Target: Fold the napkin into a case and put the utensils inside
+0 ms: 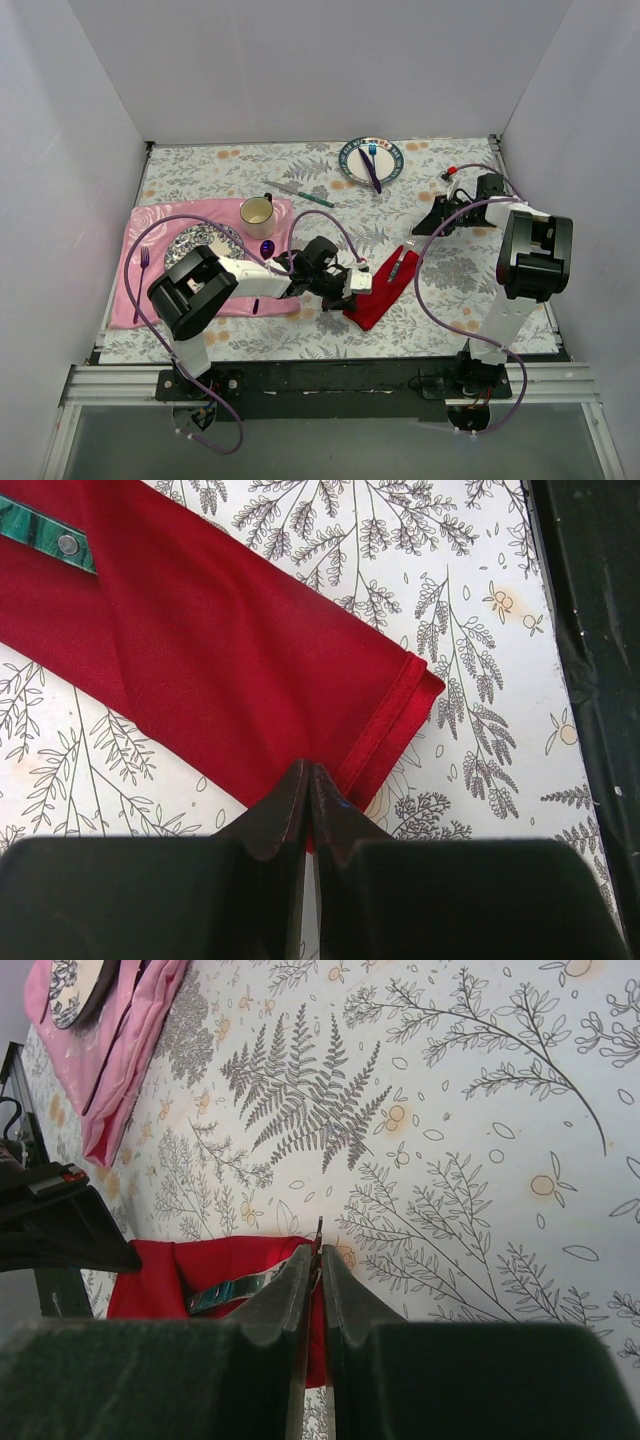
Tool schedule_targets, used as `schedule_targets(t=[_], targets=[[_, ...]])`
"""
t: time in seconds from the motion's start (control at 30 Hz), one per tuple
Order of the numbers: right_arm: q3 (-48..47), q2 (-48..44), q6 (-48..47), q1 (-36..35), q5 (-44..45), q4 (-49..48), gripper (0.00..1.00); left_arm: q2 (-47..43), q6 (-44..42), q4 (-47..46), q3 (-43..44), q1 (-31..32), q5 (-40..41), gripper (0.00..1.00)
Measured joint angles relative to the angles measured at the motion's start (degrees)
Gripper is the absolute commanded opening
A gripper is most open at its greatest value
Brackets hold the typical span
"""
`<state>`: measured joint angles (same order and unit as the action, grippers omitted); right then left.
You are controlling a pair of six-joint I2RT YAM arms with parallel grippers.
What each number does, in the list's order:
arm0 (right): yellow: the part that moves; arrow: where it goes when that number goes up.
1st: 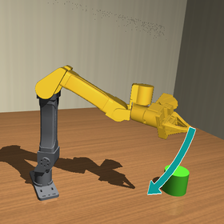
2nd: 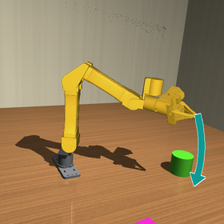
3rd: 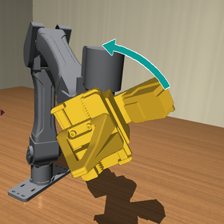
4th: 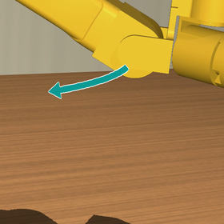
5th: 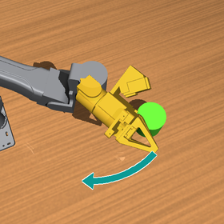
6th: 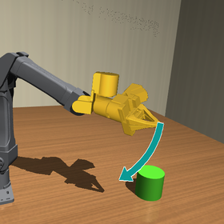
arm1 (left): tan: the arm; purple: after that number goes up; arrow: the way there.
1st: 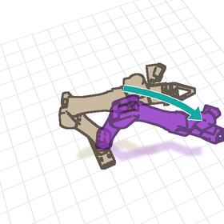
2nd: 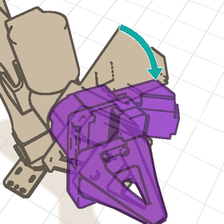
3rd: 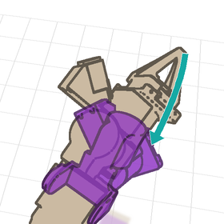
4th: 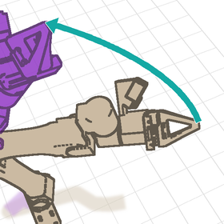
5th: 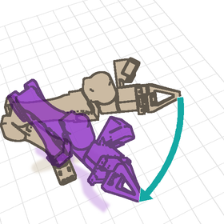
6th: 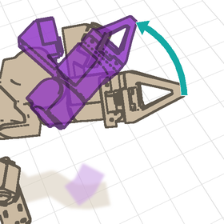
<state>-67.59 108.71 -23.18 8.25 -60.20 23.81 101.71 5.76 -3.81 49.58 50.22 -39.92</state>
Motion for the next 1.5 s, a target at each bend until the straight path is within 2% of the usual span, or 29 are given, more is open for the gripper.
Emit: schedule_targets(t=[0.1,0.23,0.43,0.67,0.87,1.03,1.37,1.47,1.5], targets=[[0.0,0.2,-1.3,0.9,0.5,1.1,0.15,0.2,0.7,-0.2,0.0,-0.2,0.0,0.02],[0.0,0.2,-4.5,1.8,1.6,4.5,0.30,0.2,1.5,-0.4,0.0,-0.3,0.0,0.02],[-0.9,0.9,-9.2,2.1,3.8,9.8,0.45,0.9,2.2,-0.5,0.6,-0.6,-0.2,0.02],[-4.9,2.3,-13.0,2.5,5.7,15.3,0.46,1.0,2.3,-0.5,0.8,-0.7,-0.2,0.02],[-12.1,3.9,-15.4,2.7,7.3,19.0,0.51,1.1,2.2,-0.5,0.8,-0.7,-0.2,0.02],[-17.4,6.8,-19.2,2.6,9.5,22.4,0.50,1.2,2.2,-0.5,1.0,-0.8,-0.3,0.02],[-18.9,9.9,-22.7,1.4,12.6,27.3,0.50,1.9,2.2,-0.5,1.7,-0.9,-0.5,0.02],[-18.9,10.4,-23.4,1.1,12.9,28.0,0.47,1.9,2.2,-0.5,1.8,-0.9,-0.5,0.02],[-18.9,10.4,-23.5,1.0,13.0,28.1,0.43,1.9,2.2,-0.5,1.8,-0.9,-0.5,0.02]])
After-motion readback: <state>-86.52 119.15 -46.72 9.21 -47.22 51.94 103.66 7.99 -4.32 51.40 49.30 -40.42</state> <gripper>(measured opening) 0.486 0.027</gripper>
